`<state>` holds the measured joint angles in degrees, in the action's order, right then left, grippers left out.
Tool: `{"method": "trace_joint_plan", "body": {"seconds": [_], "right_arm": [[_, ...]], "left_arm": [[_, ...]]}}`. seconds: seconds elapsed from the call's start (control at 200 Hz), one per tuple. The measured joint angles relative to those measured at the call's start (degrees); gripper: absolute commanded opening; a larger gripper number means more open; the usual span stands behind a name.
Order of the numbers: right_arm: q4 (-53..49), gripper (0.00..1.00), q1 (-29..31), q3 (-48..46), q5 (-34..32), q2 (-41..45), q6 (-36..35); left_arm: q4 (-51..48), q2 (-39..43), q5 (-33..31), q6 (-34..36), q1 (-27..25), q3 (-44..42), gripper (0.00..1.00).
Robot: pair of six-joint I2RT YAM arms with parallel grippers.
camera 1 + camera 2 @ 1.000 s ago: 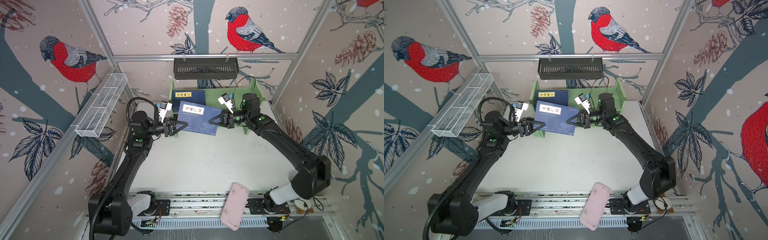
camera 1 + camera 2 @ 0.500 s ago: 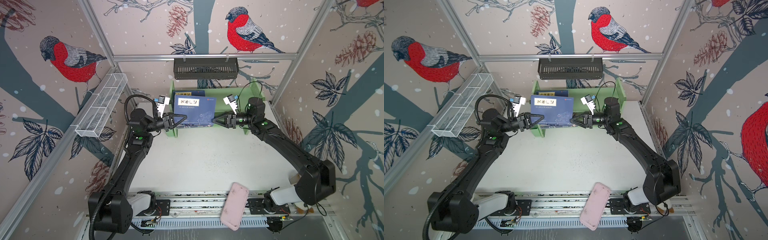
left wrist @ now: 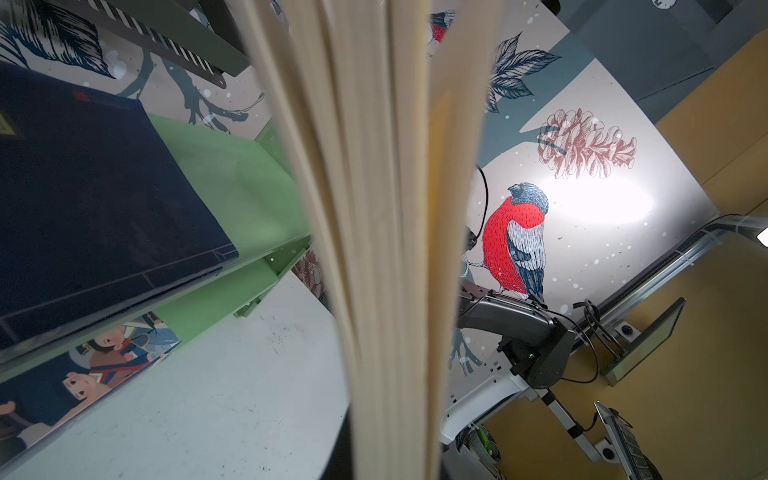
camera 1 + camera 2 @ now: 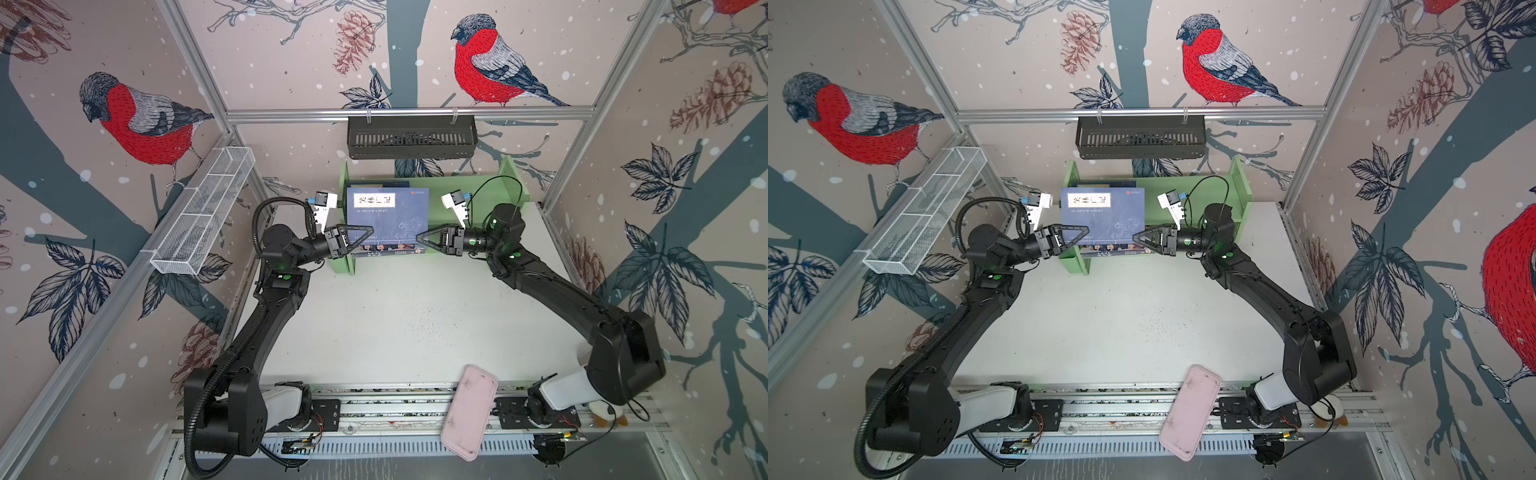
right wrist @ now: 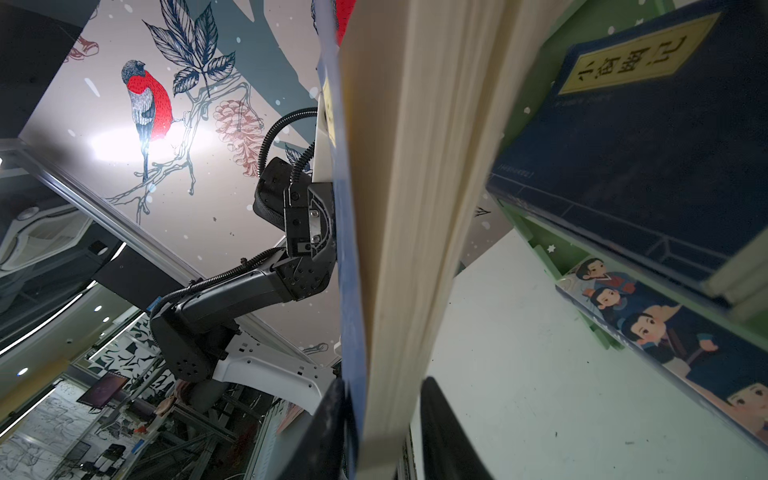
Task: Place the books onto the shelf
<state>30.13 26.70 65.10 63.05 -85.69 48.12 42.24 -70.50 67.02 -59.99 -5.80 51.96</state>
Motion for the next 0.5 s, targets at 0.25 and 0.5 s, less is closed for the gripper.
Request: {"method": "trace_joint_plan", "body": {"seconds": [0.25, 0.5], "right_arm": [[-1.4, 0.01, -0.3, 4.9, -0.1, -2.4, 1.3], [-8.1, 0.00, -3.3, 11.0, -3.0, -4.0, 1.0]], "left_arm": [[-7.1, 1.3, -4.1, 5.9, 0.2, 1.9, 0.57], [-27.5, 4.0, -12.4, 20.0, 3.1, 11.1, 0.69]]}}
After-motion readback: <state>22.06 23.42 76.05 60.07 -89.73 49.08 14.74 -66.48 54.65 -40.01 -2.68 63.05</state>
